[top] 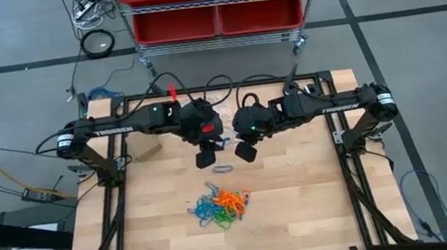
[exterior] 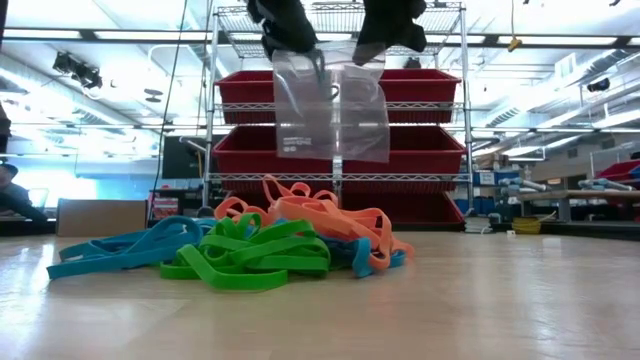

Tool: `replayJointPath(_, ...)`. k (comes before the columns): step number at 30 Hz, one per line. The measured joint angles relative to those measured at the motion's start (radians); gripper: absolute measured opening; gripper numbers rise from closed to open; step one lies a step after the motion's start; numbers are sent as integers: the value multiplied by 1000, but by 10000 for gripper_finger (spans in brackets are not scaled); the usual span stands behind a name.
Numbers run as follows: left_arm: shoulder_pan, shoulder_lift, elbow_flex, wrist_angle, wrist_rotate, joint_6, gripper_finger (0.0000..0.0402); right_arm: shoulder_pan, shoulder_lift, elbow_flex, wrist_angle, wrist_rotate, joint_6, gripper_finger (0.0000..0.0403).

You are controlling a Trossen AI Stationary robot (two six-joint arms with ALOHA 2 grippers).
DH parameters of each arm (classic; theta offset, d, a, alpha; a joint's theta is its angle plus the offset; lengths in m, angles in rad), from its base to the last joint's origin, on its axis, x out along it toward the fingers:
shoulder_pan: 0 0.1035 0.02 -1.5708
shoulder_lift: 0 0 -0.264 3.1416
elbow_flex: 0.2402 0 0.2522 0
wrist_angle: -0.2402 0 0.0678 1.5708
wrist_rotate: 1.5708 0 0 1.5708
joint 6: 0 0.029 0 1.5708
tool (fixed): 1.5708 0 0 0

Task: Sort rubber bands
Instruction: Put the blue rubber band into the transparent zip bag

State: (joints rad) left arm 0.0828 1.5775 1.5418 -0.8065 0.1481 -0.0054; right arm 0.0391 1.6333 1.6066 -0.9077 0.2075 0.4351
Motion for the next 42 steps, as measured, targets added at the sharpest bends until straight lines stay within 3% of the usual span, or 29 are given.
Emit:
replayJointPath(4,-6,0,50,-38,-8,0,166,0,0,0,0,-2,0,0)
replayJointPath(13,-88,-6,167,-214,-137,78,170,-3,0,0,-25,8,-9,0)
replayJointPath(18,-172,-10,143,-383,-289,75,170,-22,0,0,-110,6,-10,0)
replayJointPath(22,-225,-10,5,-366,-315,79,170,-50,0,0,-153,-45,-16,0)
replayJointPath(33,-244,-8,-566,355,-305,155,170,-123,0,-1,-234,-269,-37,0)
replayJointPath(42,-237,32,-759,726,-336,285,170,-180,0,-35,-160,-321,-64,0)
